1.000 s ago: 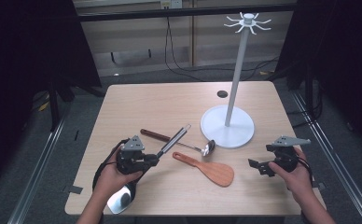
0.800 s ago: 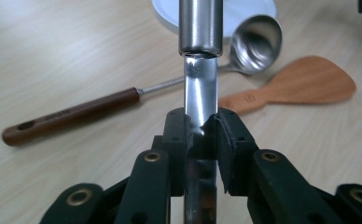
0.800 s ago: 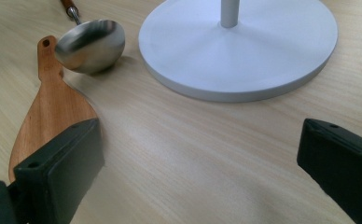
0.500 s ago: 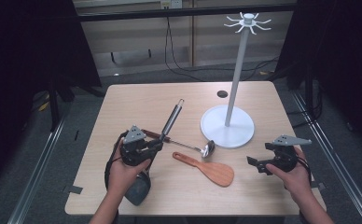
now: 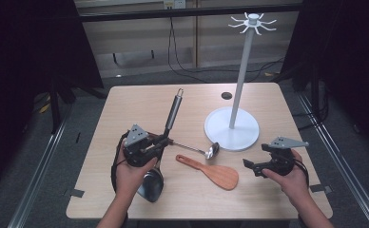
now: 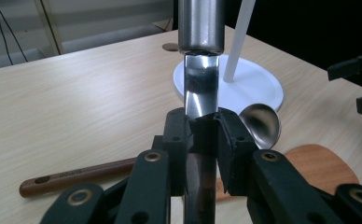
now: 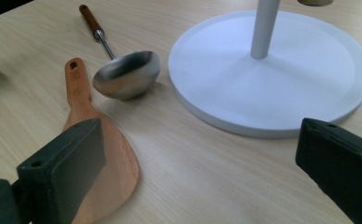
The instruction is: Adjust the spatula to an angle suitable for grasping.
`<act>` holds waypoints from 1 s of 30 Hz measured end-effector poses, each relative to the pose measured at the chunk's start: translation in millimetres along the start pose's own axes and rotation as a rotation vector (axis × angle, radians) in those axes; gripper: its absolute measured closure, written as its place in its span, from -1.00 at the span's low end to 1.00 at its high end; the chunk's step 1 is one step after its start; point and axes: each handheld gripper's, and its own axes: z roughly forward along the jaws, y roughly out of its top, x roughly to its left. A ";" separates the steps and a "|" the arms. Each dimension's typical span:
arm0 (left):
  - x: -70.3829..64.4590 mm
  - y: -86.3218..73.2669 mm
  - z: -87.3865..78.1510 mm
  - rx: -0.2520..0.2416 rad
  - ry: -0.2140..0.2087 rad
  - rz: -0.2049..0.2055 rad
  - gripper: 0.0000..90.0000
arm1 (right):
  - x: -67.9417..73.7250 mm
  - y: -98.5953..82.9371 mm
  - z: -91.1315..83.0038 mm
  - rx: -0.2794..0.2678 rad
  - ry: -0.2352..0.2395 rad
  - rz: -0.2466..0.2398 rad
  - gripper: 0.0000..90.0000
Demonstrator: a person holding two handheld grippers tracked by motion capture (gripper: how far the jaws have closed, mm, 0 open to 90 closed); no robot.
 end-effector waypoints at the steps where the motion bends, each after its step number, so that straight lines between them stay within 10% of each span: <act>1: 0.0 0.9 -0.5 -0.005 -0.002 0.000 0.68 | 1.8 1.5 0.1 -0.001 0.002 -0.002 -0.96; 13: -7.9 14.6 -1.9 -0.083 -0.012 -0.041 0.68 | 42.4 31.5 8.6 -0.125 0.054 0.001 -0.72; 30: -37.3 42.7 20.3 -0.127 0.007 -0.052 0.68 | 96.8 67.3 35.8 -0.167 0.159 -0.004 -0.13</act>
